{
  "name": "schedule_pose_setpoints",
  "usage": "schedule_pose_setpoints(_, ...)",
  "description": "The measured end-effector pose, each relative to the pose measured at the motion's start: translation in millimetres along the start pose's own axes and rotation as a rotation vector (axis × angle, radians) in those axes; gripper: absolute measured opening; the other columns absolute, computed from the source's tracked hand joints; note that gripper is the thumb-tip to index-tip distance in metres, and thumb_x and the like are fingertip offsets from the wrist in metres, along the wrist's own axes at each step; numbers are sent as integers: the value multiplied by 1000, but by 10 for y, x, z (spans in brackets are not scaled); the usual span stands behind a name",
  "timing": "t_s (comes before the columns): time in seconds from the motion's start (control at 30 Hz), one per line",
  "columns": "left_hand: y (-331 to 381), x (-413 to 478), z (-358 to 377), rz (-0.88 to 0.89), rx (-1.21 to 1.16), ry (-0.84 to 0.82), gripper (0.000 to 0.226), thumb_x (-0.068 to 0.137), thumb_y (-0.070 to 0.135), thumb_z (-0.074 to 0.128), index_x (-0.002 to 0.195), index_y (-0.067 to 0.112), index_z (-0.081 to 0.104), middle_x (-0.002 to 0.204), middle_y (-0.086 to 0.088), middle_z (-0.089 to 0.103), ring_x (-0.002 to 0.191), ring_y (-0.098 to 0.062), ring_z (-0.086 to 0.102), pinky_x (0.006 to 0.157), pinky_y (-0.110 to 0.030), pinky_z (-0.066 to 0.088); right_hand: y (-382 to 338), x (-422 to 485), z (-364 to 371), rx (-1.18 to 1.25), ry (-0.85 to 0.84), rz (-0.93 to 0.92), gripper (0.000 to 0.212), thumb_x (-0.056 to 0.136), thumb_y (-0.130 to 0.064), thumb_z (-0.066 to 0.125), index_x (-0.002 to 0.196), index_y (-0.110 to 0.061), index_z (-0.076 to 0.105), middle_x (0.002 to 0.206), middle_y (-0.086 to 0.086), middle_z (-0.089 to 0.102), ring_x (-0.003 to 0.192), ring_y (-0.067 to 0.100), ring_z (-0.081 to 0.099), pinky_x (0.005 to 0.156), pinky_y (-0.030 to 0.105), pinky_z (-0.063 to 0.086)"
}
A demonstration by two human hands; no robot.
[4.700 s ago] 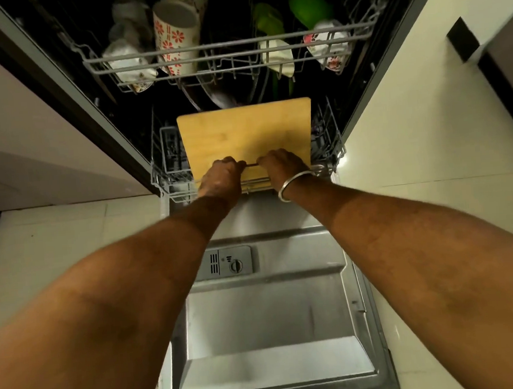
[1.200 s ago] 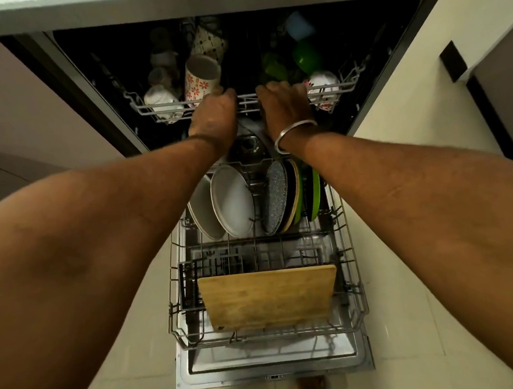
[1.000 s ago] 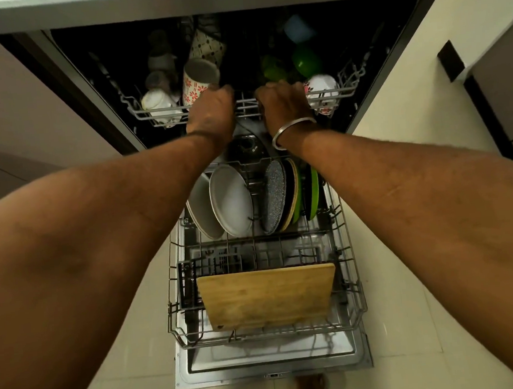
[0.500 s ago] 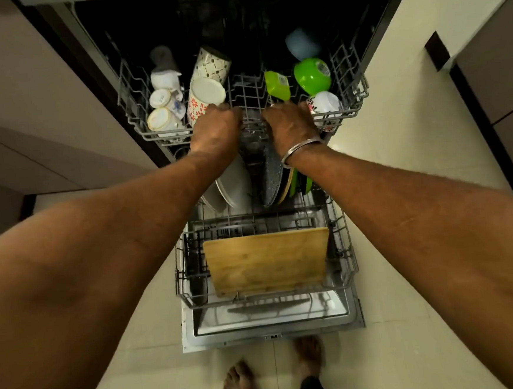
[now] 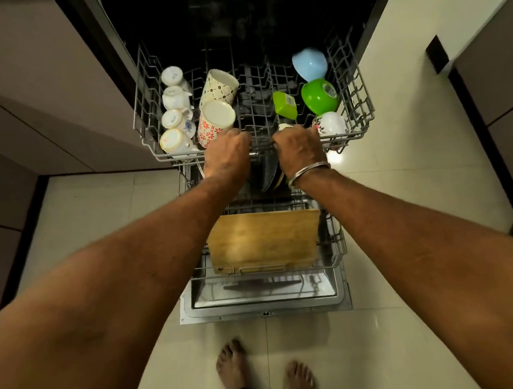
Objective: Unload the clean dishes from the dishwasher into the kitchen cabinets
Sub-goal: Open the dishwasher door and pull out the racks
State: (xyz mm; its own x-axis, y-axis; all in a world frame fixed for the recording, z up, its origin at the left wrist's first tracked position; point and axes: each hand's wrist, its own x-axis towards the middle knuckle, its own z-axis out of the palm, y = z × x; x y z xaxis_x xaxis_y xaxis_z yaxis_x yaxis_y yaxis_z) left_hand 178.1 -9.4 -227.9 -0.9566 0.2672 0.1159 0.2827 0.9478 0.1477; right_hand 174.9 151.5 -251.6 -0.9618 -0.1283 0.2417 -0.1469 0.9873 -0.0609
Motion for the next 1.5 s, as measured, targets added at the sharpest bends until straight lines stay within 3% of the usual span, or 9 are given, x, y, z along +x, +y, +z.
schedule_pose_setpoints(0.23, 81, -330, -60, 13, 0, -42, 36, 93, 8, 70, 126, 11, 57, 121, -9, 62, 105, -21, 57, 96, -37, 53, -58, -325, -107, 114, -79, 5, 26, 73, -2, 70, 90, -20, 66, 94, 2, 66, 97, 30, 59, 74, 38, 41)
schedule_pose_setpoints(0.47, 156, -619, -64, -26, -32, -60, 38, 91, 9, 71, 126, 14, 58, 120, -7, 62, 106, -21, 57, 97, -38, 52, -98, -589, -241, 149, -163, -10, 34, 70, 3, 65, 97, -18, 65, 102, 2, 64, 105, 28, 56, 78, 41, 41)
schedule_pose_setpoints(0.77, 181, -989, -76, -31, -16, -124, 37, 89, 9, 71, 123, 17, 59, 120, -6, 63, 110, -22, 56, 96, -39, 53, -182, -964, -277, 200, -154, -41, 35, 62, 3, 67, 90, -18, 66, 93, 3, 65, 97, 31, 59, 71, 40, 44)
schedule_pose_setpoints(1.0, 284, -1126, -86, -44, -19, -124, 38, 90, 5, 67, 126, 16, 59, 123, -6, 63, 116, -24, 56, 98, -39, 51, -168, -1094, -376, 193, -198, -32, 35, 64, 0, 66, 93, -18, 67, 96, 2, 65, 99, 30, 58, 75, 44, 47)
schedule_pose_setpoints(1.5, 374, -1589, -128, -81, -52, -173, 36, 94, 8, 64, 126, 22, 61, 121, 0, 62, 109, -19, 54, 89, -33, 48, -255, -1533, -490, 225, -245, -47, 33, 64, -2, 71, 93, -18, 68, 94, 2, 66, 95, 29, 61, 74, 39, 41)
